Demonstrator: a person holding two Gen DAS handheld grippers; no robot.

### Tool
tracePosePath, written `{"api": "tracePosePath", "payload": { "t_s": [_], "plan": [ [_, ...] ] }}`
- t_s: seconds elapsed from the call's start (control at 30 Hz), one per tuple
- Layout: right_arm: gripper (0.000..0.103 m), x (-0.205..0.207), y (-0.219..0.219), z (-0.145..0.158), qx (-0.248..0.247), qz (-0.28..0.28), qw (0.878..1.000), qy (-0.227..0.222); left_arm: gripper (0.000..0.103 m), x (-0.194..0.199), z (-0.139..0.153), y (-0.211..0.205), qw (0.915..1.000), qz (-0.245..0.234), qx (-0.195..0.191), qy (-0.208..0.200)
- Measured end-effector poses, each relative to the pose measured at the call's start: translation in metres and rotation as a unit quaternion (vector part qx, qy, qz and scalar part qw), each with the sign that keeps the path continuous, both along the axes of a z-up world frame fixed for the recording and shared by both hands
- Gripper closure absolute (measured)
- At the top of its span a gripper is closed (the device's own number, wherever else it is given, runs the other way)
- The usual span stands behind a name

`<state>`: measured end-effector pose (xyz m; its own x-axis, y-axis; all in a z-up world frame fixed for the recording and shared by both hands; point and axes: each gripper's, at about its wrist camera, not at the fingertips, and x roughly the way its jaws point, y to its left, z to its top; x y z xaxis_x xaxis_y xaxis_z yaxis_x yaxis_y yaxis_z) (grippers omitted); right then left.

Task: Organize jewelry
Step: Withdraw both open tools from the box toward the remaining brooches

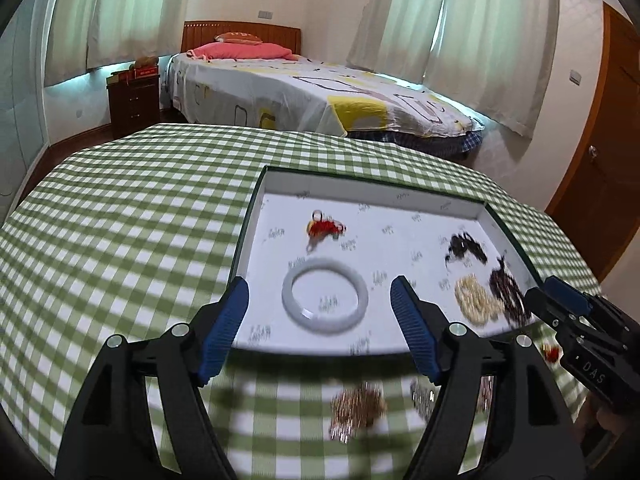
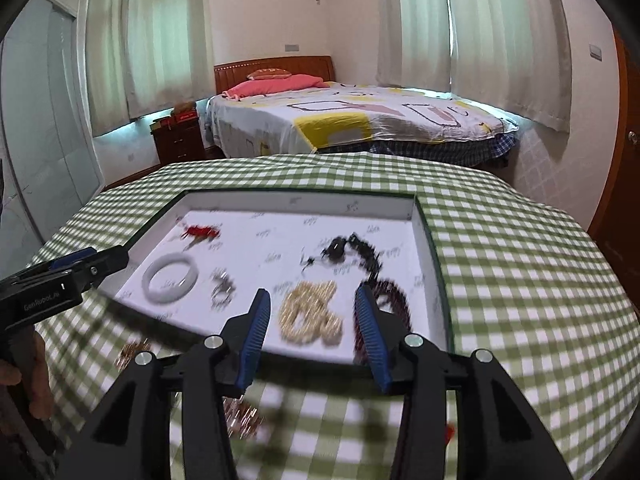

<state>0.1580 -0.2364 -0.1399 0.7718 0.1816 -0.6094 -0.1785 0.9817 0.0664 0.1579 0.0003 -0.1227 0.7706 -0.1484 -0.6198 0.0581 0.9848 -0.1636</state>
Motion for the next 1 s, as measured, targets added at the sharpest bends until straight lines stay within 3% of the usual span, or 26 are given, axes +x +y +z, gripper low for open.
{"api": "tracePosePath", "payload": {
  "t_s": [0.33,0.47,0.7,0.93,1.0],
  "plan": [
    [0.058,-0.030,0.015,-0.028,0.016,0.029,0.999,0.029,0.031,-0.042,-0.014,0.014,0.9998,0.010,0.018,0.004],
    [0.049,-0.031,0.027,-0.034,0.014,0.046,0.998,0.036,0.031,-0.048,-0.019,0.023,0.9996,0.020,0.018,0.009],
    [0.045,-0.024,0.045,-0.039,-0.009,0.060,0.997,0.044,0.031,-0.051,-0.022,0.027,0.9996,0.020,0.014,0.014],
    [0.045,-0.019,0.046,-0.047,-0.014,0.060,0.996,0.066,0.031,-0.051,-0.028,0.023,0.9995,0.015,0.017,0.023],
    [0.052,-0.019,0.045,-0.050,-0.012,0.061,0.995,0.074,0.031,-0.050,-0.029,0.022,0.9995,0.015,0.017,0.024]
  ]
}}
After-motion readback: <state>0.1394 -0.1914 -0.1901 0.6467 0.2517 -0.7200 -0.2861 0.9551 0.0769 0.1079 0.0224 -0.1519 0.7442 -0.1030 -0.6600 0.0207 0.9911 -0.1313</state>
